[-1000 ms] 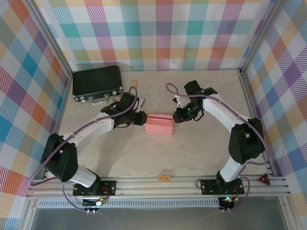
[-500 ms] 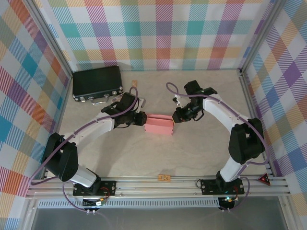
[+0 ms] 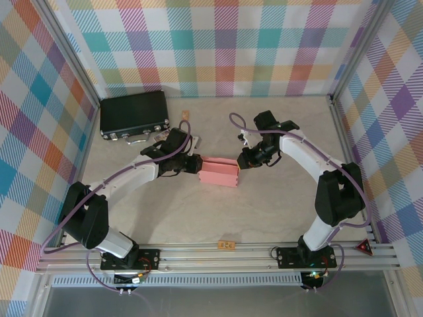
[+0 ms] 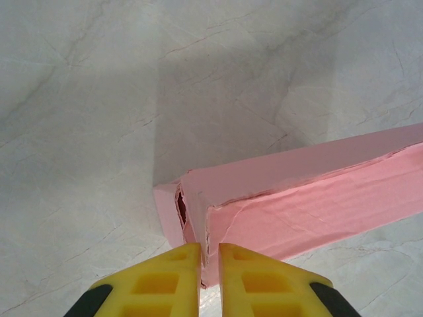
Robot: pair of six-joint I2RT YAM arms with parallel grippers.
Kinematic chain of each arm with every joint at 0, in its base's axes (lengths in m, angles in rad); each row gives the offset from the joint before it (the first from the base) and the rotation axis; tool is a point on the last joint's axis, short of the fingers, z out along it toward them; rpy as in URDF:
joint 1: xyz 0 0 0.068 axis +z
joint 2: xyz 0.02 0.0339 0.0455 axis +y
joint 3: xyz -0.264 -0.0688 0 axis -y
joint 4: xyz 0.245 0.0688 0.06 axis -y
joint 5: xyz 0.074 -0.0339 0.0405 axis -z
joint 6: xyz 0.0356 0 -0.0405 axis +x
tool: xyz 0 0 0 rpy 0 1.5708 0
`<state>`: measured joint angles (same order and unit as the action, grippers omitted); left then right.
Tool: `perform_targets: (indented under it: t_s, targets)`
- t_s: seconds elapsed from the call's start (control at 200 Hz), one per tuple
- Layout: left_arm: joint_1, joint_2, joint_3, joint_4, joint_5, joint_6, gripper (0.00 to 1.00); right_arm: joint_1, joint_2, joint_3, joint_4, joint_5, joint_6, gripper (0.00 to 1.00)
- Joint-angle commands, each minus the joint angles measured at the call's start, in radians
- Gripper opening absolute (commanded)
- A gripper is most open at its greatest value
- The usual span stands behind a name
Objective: Fold the paper box
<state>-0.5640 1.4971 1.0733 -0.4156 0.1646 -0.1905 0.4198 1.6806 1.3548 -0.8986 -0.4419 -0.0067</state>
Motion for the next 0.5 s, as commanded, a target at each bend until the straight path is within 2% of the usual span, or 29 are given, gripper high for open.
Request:
perform_targets:
  t_s: [0.0,0.495]
  targets:
    - [0.002,0.006,-0.013,0.002,0.013,0.005,0.15,0.007,0.017,0.004,0.013,-0.047,0.015,0.16]
    - [0.003,-0.005,-0.019,0.006,-0.01,0.006,0.16,0.007,0.025,0.013,0.008,-0.038,0.016,0.18]
